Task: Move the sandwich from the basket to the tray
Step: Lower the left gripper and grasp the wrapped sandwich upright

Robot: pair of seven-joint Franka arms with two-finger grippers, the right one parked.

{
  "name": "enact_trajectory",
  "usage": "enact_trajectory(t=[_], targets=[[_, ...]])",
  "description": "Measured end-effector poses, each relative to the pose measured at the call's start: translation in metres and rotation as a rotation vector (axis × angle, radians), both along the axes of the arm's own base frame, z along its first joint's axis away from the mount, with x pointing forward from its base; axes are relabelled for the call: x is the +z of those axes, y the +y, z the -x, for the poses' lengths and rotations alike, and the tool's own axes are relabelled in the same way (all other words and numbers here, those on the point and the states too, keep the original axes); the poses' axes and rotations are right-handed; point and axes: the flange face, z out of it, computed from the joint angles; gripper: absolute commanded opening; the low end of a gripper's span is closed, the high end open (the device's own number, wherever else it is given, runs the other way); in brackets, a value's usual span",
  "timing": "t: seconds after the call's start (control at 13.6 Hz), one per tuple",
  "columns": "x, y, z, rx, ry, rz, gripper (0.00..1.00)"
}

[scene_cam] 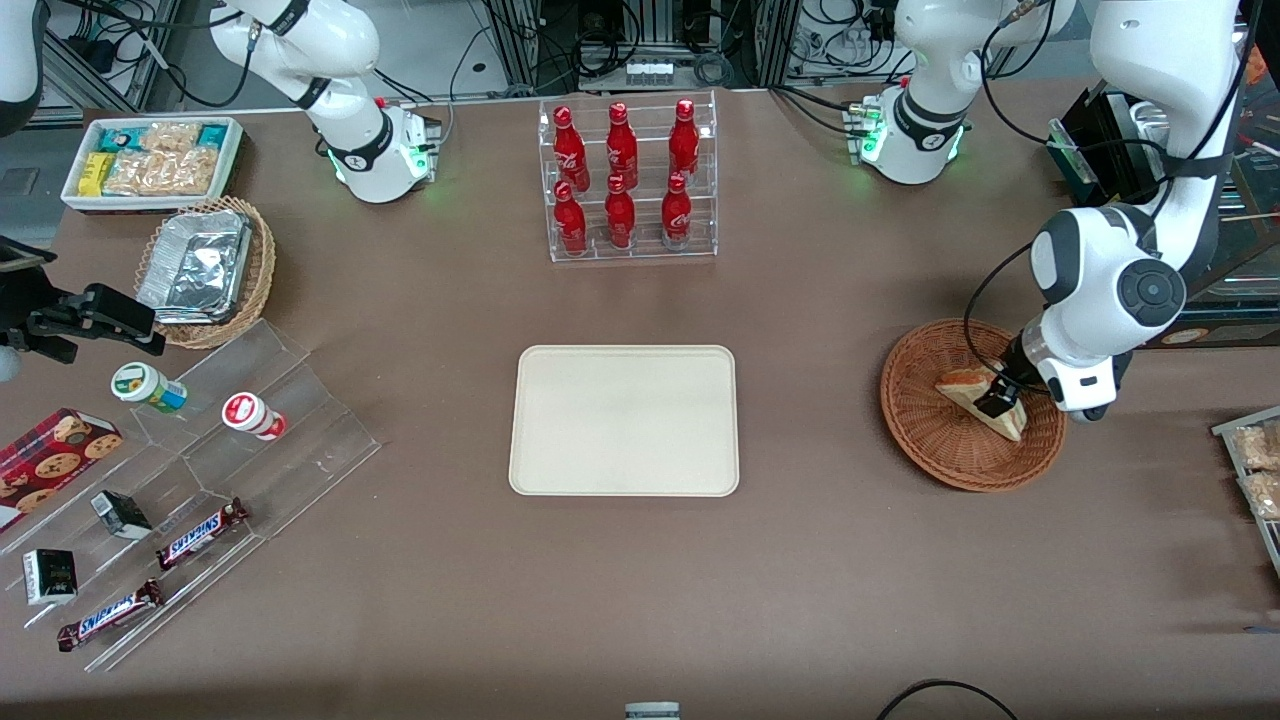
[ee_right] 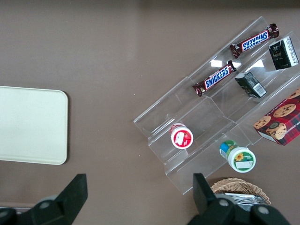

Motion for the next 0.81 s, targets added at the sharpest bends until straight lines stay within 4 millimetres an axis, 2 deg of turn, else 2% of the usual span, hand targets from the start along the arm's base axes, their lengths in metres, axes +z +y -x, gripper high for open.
enact_trajectory(t=[0.07, 0.3, 0.44, 0.59, 0.81], targets=[[0.0, -0.001, -0.001, 0.015, -0.008, -0.001, 0.05], [0.001, -0.003, -0.002, 0.029, -0.018, -0.002, 0.02], [0.012, -0.006, -0.006, 0.023, -0.029, -0.001, 0.01], [0.046, -0.019, -0.011, -0.01, -0.008, -0.005, 0.02], [0.129, -0.069, -0.016, -0.129, 0.063, -0.026, 0.02]])
